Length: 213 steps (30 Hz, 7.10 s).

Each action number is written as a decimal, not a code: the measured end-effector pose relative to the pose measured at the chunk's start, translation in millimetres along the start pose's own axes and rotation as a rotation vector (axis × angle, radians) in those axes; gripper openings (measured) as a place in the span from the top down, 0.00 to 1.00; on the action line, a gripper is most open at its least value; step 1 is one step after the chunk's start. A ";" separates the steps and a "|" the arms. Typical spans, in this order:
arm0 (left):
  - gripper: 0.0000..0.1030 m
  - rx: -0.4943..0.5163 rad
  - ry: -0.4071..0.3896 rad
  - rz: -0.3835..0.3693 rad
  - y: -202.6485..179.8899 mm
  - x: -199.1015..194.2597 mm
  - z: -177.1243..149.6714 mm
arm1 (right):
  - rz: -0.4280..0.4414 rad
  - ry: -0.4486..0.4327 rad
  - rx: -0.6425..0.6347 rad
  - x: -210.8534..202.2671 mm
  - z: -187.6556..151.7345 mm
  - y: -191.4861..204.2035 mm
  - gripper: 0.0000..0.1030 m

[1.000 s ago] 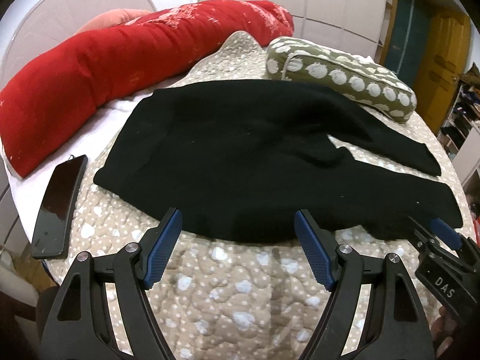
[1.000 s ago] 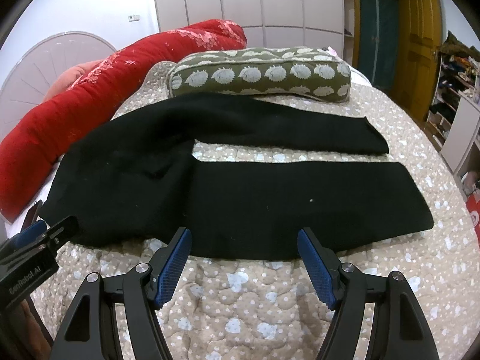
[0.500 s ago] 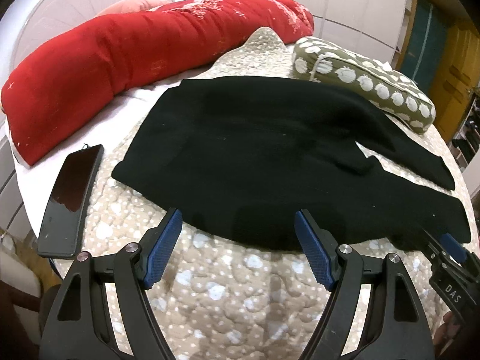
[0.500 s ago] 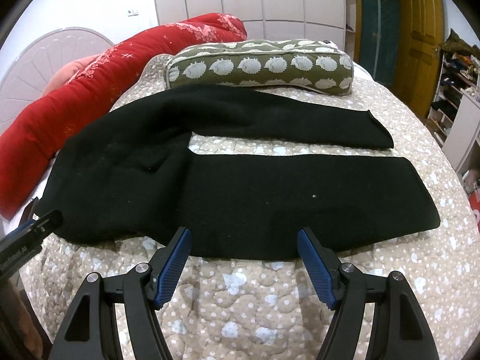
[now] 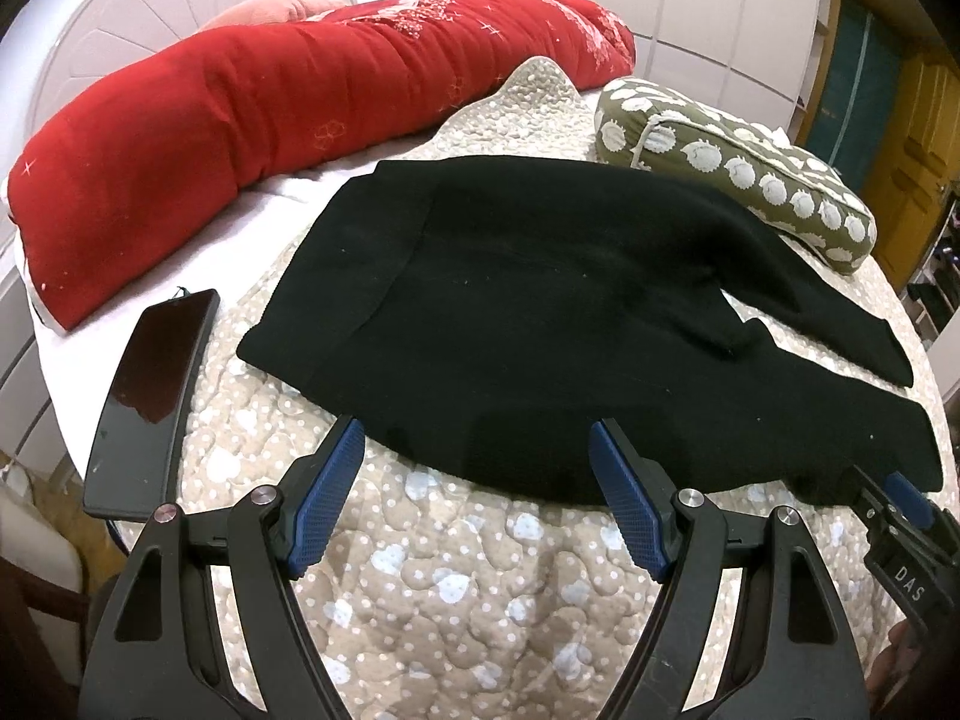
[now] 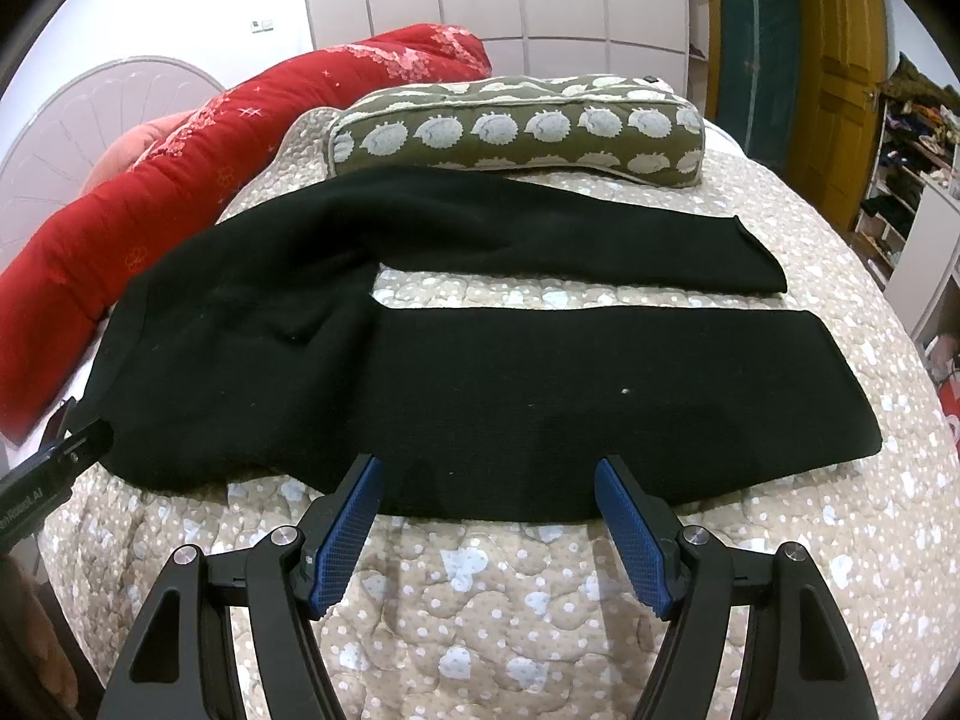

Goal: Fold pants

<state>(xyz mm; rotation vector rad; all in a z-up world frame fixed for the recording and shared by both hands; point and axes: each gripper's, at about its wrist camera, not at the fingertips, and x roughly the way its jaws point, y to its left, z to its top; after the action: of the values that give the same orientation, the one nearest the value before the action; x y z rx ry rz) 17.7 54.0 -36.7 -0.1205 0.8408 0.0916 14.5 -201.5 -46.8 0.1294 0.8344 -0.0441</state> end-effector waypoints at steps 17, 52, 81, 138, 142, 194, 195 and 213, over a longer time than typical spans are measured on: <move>0.24 -0.227 0.089 -0.034 60.5 13.6 -4.8 | 0.007 0.023 0.172 -14.2 -21.9 -85.1 0.31; 0.89 -0.217 0.213 -0.171 68.6 28.9 2.0 | 0.057 0.002 0.336 -33.3 -41.3 -182.1 0.86; 0.45 -0.040 0.190 -0.094 10.5 41.5 25.2 | 0.229 0.056 -0.050 0.4 27.8 -50.9 0.60; 0.35 -0.270 0.111 -0.099 101.8 52.4 48.7 | 0.615 0.007 -0.297 24.0 51.8 99.8 0.44; 0.35 -0.264 0.158 -0.052 109.2 82.3 64.6 | 0.625 0.139 -0.286 68.6 60.0 130.6 0.81; 0.35 -0.066 0.041 -0.041 25.8 3.2 34.2 | 0.115 -0.024 -0.181 10.2 38.2 35.3 0.70; 0.35 -0.055 0.040 -0.055 18.2 1.9 32.2 | 0.104 -0.026 -0.178 6.8 36.0 31.8 0.70; 0.35 0.129 0.103 -0.201 -90.7 2.8 1.8 | 0.010 -0.013 -0.061 -16.9 4.9 -43.4 0.70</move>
<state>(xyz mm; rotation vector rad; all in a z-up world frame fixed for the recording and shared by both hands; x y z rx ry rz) 32.6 -35.3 -31.2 -0.0885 0.9302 -0.1587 2.8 -245.4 -35.2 0.0756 0.8209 -0.0104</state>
